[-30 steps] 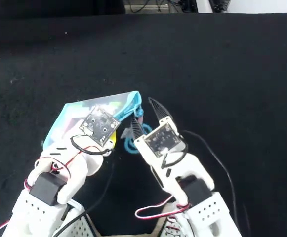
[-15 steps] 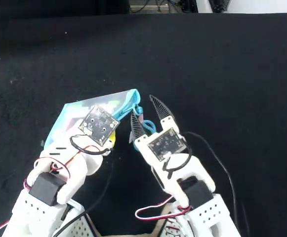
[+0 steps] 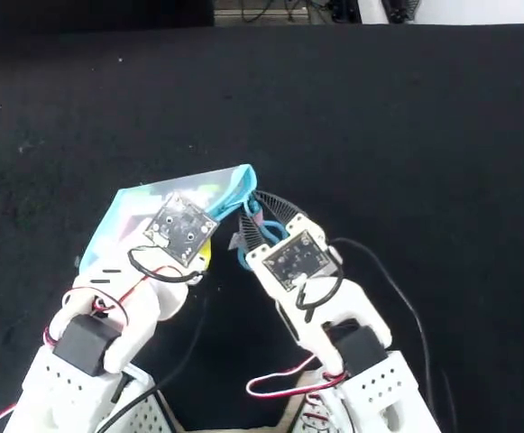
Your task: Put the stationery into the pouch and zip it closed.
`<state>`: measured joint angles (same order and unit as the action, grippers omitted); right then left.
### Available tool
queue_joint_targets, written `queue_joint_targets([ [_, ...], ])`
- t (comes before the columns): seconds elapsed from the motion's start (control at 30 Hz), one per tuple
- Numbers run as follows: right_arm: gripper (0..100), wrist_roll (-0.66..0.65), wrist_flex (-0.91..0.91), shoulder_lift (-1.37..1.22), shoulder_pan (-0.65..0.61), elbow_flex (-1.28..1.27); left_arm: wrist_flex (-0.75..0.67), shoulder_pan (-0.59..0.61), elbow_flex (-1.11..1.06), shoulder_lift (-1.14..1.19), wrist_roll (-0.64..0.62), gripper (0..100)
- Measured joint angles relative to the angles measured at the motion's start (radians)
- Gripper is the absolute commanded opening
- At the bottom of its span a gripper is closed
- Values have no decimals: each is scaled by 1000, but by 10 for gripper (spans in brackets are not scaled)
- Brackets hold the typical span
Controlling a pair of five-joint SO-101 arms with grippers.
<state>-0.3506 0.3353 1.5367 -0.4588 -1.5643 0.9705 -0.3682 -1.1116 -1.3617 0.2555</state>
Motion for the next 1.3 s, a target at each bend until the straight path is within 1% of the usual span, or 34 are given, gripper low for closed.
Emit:
queue_joint_targets([
  [0.37, 11, 23, -29, 0, 25, 0, 0, 0, 0, 0, 0, 30],
  [0.6, 11, 25, 43, 0, 26, 26, 0, 0, 0, 0, 0, 30],
  [0.8, 16, 25, 54, 0, 26, 29, 0, 0, 0, 0, 0, 30],
  [0.87, 37, 25, 57, 0, 26, 29, 0, 0, -2, 0, 0, 30],
  [0.97, 131, 25, 64, 0, 26, 31, 0, 0, -2, 0, 0, 30],
  [1.0, 148, 25, 74, 0, 20, 35, 0, 0, -2, 0, 0, 30],
  [1.13, 128, 26, 124, 0, 8, 61, 0, 0, -2, 0, 0, 30],
  [1.3, 127, 26, 130, 0, 8, 64, 0, 0, -2, 0, 0, 30],
])
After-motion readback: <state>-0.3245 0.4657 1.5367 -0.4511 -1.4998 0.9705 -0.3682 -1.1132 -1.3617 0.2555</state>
